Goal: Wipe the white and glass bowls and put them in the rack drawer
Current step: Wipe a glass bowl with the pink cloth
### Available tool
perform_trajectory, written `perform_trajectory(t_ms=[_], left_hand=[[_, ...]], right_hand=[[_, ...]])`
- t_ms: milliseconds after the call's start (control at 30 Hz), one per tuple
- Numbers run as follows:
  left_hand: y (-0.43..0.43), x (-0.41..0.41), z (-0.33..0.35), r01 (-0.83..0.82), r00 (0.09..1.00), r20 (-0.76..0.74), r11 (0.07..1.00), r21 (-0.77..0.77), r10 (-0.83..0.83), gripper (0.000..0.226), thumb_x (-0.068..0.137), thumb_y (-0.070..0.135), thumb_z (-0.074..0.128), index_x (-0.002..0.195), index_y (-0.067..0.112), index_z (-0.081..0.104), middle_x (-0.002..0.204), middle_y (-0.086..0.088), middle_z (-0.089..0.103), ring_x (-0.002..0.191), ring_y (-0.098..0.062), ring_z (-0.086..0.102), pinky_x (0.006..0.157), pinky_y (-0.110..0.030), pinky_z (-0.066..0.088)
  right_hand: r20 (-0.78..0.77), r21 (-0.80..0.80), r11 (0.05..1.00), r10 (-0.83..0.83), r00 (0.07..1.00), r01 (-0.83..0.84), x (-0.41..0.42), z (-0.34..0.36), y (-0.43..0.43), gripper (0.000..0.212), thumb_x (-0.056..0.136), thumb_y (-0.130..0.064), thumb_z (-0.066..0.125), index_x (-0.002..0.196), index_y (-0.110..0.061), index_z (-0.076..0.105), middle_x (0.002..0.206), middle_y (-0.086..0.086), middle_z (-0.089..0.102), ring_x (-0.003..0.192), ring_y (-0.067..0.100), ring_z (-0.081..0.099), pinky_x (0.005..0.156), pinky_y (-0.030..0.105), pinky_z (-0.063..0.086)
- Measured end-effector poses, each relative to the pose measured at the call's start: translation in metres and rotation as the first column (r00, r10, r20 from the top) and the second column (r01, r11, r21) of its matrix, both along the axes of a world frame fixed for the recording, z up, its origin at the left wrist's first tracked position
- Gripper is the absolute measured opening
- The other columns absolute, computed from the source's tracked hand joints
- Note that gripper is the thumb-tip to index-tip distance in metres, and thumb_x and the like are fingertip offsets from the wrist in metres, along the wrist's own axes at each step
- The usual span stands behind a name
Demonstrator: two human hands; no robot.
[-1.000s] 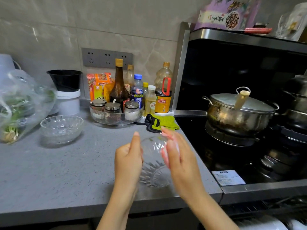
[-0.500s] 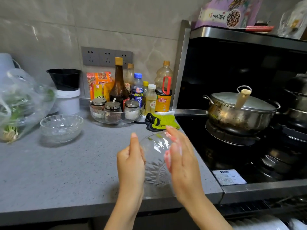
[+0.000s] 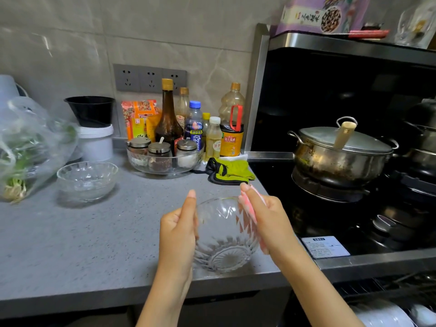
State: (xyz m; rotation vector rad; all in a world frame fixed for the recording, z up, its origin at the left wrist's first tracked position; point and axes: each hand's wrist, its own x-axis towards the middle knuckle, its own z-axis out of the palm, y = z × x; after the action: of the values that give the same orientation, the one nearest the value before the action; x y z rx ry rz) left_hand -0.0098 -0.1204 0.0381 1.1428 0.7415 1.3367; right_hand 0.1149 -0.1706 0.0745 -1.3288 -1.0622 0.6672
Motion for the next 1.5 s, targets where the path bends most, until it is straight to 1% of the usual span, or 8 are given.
perform_trajectory(t_ms=[200, 467, 600, 733, 833, 1067, 1233, 1500], left_hand=[[0.000, -0.001, 0.020, 0.040, 0.975, -0.223, 0.983, 0.179, 0.001, 0.060, 0.097, 0.038, 0.039, 0.048, 0.008, 0.057, 0.043, 0.000, 0.052, 0.044, -0.009, 0.048, 0.048, -0.012, 0.039], [-0.008, 0.011, 0.028, 0.023, 0.897, -0.408, 0.905, 0.425, 0.168, 0.073, 0.087, 0.064, 0.047, 0.042, 0.009, 0.031, 0.038, -0.007, 0.027, 0.039, -0.015, 0.030, 0.045, -0.031, 0.027], [-0.005, 0.012, 0.021, -0.075, 0.992, -0.103, 0.996, 0.043, 0.079, 0.057, 0.089, 0.048, 0.053, 0.053, 0.005, 0.044, 0.057, -0.011, 0.038, 0.053, -0.023, 0.033, 0.057, -0.029, 0.030], [-0.004, 0.019, 0.014, -0.169, 0.984, -0.061, 0.986, -0.010, 0.168, 0.059, 0.093, 0.042, 0.051, 0.043, 0.014, 0.037, 0.048, -0.008, 0.032, 0.045, -0.017, 0.030, 0.046, -0.024, 0.028], [-0.012, 0.029, 0.008, -0.126, 0.990, -0.070, 0.992, -0.007, 0.125, 0.063, 0.094, 0.042, 0.049, 0.045, 0.004, 0.051, 0.048, -0.010, 0.044, 0.046, -0.018, 0.042, 0.051, -0.027, 0.033], [-0.014, 0.022, 0.010, -0.259, 0.964, -0.064, 0.966, -0.012, 0.258, 0.056, 0.095, 0.040, 0.048, 0.048, 0.018, 0.029, 0.039, 0.008, 0.021, 0.038, -0.009, 0.019, 0.039, -0.021, 0.018], [-0.015, 0.024, 0.007, -0.232, 0.959, -0.139, 0.965, 0.126, 0.248, 0.064, 0.096, 0.039, 0.047, 0.037, 0.016, 0.040, 0.038, 0.000, 0.034, 0.039, -0.010, 0.031, 0.042, -0.024, 0.027], [-0.002, 0.002, -0.003, -0.068, 0.997, -0.041, 0.998, -0.010, 0.067, 0.066, 0.087, 0.053, 0.057, 0.055, -0.003, 0.041, 0.064, -0.015, 0.045, 0.059, -0.027, 0.040, 0.062, -0.036, 0.035]], right_hand=[[0.099, -0.024, 0.999, -0.024, 0.995, 0.026, 0.008, 0.019, -0.006, 0.060, 0.097, -0.029, 0.050, 0.044, -0.013, 0.027, 0.029, -0.012, 0.032, 0.021, 0.004, 0.022, 0.029, 0.014, 0.020], [0.220, 0.195, 0.978, 0.029, 0.975, -0.073, 0.004, 0.008, -0.003, 0.062, 0.100, -0.022, 0.046, 0.039, -0.017, 0.036, 0.035, -0.006, 0.034, 0.035, 0.001, 0.042, 0.047, 0.013, 0.035], [0.202, 0.275, 0.957, 0.041, 0.979, -0.097, 0.005, -0.013, -0.007, 0.050, 0.098, -0.048, 0.035, 0.099, -0.011, 0.069, 0.092, -0.006, 0.069, 0.087, 0.004, 0.065, 0.080, 0.008, 0.045], [0.617, 0.398, 0.917, -0.256, 0.744, -0.015, -0.010, -0.033, -0.009, 0.044, 0.099, -0.047, 0.029, 0.141, -0.038, 0.039, 0.145, -0.021, 0.042, 0.139, 0.008, 0.033, 0.110, 0.040, 0.035], [0.735, 0.474, 0.880, -0.401, 0.547, 0.009, -0.007, -0.027, -0.001, 0.040, 0.097, -0.038, 0.040, 0.128, -0.024, 0.060, 0.130, -0.007, 0.058, 0.129, 0.014, 0.048, 0.104, 0.038, 0.040], [0.299, 0.205, 0.979, -0.050, 0.953, -0.013, 0.003, -0.031, 0.002, 0.041, 0.095, -0.054, 0.027, 0.124, -0.046, 0.054, 0.114, -0.023, 0.060, 0.111, -0.001, 0.056, 0.099, 0.036, 0.048], [0.675, 0.386, 0.922, -0.307, 0.671, 0.034, -0.013, -0.030, 0.001, 0.041, 0.098, -0.045, 0.034, 0.127, -0.030, 0.057, 0.129, -0.015, 0.055, 0.124, 0.007, 0.049, 0.101, 0.035, 0.042], [0.158, 0.037, 0.998, -0.049, 0.986, 0.044, 0.004, -0.007, 0.007, 0.066, 0.096, -0.037, 0.050, 0.036, -0.022, 0.027, 0.047, 0.008, 0.046, 0.068, 0.032, 0.068, 0.052, 0.014, 0.031]])
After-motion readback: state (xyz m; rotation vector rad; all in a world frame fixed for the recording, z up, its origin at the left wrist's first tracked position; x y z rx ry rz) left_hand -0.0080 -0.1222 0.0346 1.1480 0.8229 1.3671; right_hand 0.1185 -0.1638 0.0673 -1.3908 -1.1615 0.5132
